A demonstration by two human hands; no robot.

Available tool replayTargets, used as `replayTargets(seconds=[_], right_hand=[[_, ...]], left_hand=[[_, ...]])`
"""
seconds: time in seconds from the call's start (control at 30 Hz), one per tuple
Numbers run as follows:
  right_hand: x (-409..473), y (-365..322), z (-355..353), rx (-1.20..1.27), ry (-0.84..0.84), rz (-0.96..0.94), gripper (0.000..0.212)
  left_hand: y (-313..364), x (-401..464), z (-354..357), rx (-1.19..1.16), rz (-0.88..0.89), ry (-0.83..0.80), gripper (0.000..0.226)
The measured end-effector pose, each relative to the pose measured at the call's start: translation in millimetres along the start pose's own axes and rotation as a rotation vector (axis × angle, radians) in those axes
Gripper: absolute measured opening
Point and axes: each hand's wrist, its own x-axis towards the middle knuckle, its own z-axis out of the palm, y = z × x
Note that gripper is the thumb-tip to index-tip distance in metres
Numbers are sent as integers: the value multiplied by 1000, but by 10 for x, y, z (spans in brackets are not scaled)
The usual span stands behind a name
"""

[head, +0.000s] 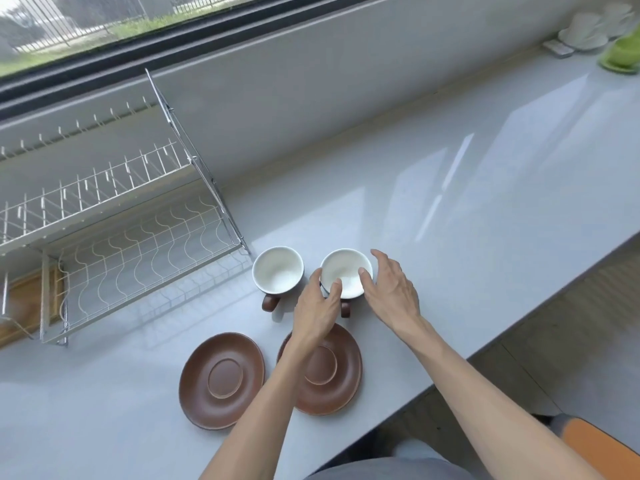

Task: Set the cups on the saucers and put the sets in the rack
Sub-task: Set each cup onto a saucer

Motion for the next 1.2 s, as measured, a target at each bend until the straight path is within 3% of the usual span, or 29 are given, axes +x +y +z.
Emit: replayTargets(seconds=[0.13,0.23,0.4,0.57,1.07,1.2], right_hand=[[116,42,37,47,-83,56,54],[160,41,62,58,-128,76,53],[180,-3,49,152,-162,134,50],[195,0,81,237,-164,170,60],[-199,-177,15,257,-26,97,63],[-447,-168,63,256,-44,82,69]], left_hand=[[1,86,26,-55,-74,-3,78],[-32,177,26,-117,-135,-24,82],[30,219,-17,-227,-171,-68,74],[73,216,-55,-327,-194,-90,73],[61,-191,-306,-347,-109,-72,63],[-91,-415,-371,-385,-104,-83,44]])
